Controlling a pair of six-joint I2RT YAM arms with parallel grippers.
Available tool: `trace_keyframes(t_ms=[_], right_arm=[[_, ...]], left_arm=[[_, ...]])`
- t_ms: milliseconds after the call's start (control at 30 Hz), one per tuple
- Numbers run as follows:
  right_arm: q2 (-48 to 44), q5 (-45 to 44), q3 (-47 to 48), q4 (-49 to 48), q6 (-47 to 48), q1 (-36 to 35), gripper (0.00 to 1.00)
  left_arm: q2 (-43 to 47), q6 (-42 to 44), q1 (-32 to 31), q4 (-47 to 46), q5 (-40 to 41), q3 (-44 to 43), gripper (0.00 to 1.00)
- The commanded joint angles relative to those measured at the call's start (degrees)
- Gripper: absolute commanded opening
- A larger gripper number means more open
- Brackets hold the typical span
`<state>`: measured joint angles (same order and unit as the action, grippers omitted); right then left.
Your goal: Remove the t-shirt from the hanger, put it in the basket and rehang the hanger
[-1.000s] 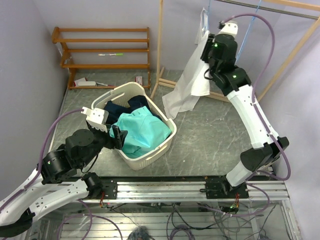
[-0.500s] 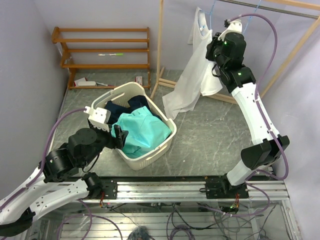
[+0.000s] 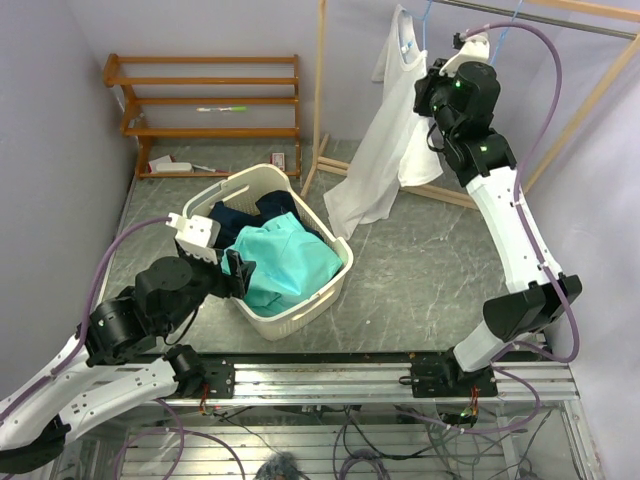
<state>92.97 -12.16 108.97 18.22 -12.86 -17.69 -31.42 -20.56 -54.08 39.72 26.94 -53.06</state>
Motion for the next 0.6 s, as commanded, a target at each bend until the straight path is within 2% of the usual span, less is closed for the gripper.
trace_keyframes(t_ms=[0, 67, 167, 400, 567], right_arm=[[-4.28, 0.14, 3.12, -5.95, 1.16, 0.31, 0.0], [-5.07, 0.25, 3.62, -5.56, 0.94, 0.23, 0.0], [-6.47, 0.42, 4.05, -3.88, 0.39, 0.24, 0.0], [-14.05, 3.91, -2.2, 3.58, -1.78, 0.27, 0.0], [-26.63, 7.57, -15.59, 7.25, -2.49, 0.25, 0.0]], left_arm=[[0.98, -0.45, 0.38, -0.57, 0.66, 0.37, 0.84], [1.01, -0.37, 0.38, -0.68, 0.5, 0.46, 0.87], [0.64, -0.36, 0.37, -0.83, 0.23, 0.49, 1.0], [0.09, 1.22, 0.38, -2.52, -4.69, 0.87, 0.99], [0.8, 2.76, 0.38, -4.71, -8.96, 1.59, 0.84]])
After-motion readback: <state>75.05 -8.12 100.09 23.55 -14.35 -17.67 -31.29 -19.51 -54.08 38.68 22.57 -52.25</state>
